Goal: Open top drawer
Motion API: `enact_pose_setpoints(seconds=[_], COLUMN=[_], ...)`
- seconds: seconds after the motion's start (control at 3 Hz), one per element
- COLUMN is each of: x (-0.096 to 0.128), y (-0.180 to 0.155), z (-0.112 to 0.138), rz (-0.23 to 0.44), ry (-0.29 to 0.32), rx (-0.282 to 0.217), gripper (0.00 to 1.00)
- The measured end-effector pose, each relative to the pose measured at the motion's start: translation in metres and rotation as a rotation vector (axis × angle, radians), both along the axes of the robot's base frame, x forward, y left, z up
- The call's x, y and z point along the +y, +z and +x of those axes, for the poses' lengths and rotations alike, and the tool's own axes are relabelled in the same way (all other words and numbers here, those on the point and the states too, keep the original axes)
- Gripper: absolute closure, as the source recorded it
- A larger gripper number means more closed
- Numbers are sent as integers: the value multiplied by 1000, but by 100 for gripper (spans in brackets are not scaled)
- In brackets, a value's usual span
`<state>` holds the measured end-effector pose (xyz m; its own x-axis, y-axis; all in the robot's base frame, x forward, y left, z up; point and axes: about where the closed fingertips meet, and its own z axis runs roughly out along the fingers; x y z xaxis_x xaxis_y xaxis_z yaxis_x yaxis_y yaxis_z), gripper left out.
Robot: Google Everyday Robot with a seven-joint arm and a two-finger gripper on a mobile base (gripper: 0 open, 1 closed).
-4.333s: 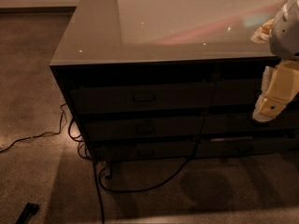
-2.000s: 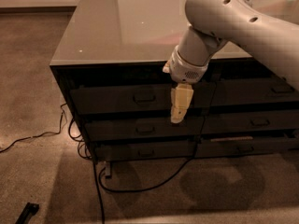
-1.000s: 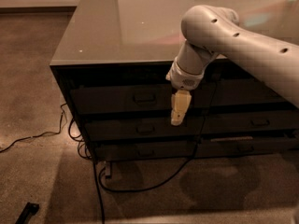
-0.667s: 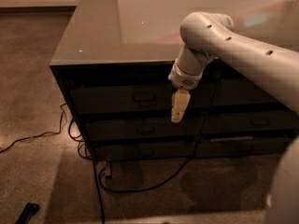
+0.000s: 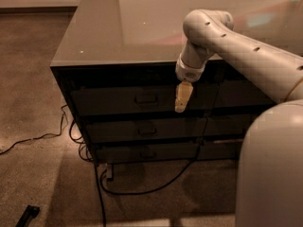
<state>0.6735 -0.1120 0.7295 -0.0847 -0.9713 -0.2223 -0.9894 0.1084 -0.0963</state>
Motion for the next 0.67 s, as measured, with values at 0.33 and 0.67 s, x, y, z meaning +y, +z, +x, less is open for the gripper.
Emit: enact_pose_setpoints(seconds=[0.33, 0.67], x=[-2, 0], y=[2, -4], z=[5, 6], rz=[1, 19], ry=[-7, -1], rx=[-7, -7], gripper=[0, 0])
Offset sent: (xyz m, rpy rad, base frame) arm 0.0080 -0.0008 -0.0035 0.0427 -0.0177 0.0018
